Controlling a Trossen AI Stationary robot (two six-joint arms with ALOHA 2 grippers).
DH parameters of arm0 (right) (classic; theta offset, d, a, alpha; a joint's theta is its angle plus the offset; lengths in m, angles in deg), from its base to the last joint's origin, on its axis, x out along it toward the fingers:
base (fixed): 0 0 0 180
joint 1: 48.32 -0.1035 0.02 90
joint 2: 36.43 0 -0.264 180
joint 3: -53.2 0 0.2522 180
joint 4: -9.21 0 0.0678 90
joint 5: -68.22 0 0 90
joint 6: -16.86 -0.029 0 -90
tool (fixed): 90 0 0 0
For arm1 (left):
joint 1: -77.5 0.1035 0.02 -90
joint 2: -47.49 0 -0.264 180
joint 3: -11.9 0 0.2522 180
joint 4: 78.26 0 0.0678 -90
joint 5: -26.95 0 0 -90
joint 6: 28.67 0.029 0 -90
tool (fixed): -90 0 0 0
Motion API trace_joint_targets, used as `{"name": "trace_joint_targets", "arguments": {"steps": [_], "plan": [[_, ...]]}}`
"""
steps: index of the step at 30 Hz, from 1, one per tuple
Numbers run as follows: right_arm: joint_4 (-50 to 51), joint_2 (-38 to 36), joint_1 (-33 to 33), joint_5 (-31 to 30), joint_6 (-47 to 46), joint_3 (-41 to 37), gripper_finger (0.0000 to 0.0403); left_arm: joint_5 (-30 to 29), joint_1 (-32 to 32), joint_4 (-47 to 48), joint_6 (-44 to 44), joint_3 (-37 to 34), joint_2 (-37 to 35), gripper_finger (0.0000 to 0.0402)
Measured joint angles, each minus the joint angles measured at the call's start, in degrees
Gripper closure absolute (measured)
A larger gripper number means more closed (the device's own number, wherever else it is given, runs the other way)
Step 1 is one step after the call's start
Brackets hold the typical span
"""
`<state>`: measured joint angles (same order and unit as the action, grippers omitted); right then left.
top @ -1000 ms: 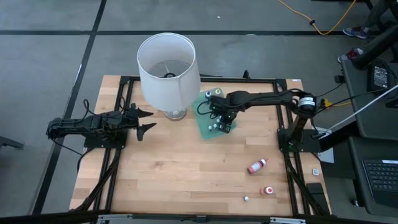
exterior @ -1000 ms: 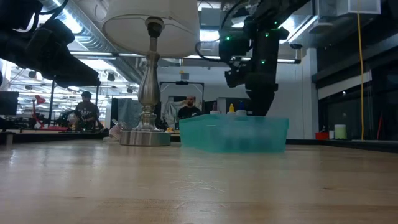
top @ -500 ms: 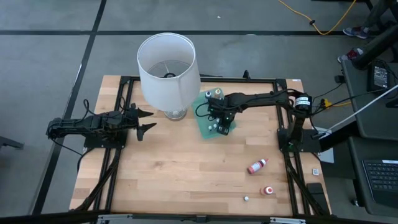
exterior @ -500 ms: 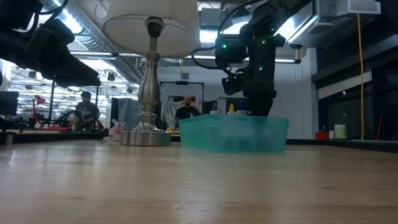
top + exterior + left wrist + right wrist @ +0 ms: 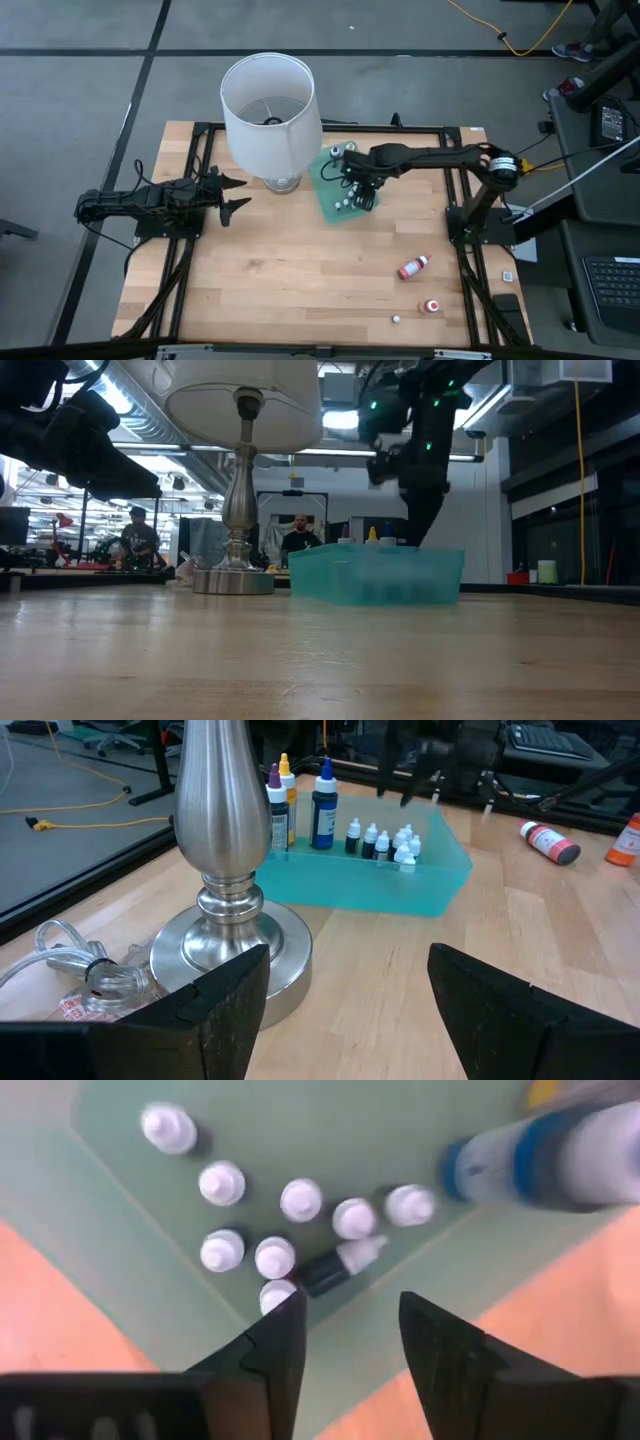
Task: Pick & Place food coloring
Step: Put the small green food coloring bottle into the green bin
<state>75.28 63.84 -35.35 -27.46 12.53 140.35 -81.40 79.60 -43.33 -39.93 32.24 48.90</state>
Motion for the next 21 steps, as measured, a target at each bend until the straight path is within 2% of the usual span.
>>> {"name": "trace_joint_targets", "arguments": {"steps": [6, 12, 17, 21], "plan": [[0.2, -7.3, -3.3, 1.4, 0.1, 0.0, 0.0201, 0.0, 0.0, 0.0, 0.0, 0.0, 0.0, 0.0134], [1.0, -13.1, -10.3, 1.8, 0.2, 0.0, 0.0126, 0.0, 0.0, 0.0, 0.0, 0.0, 0.0, 0.0132], [3.2, -14.7, -17.5, 1.9, -0.1, 0.0, 0.0073, 0.0, 0.0, 0.0, 0.0, 0.0, 0.0, 0.0135], [5.0, -14.8, -24.4, 2.2, -2.2, 0.0, 0.0054, 0.0, 0.0, 0.0, 0.0, 0.0, 0.0, 0.0136]]}}
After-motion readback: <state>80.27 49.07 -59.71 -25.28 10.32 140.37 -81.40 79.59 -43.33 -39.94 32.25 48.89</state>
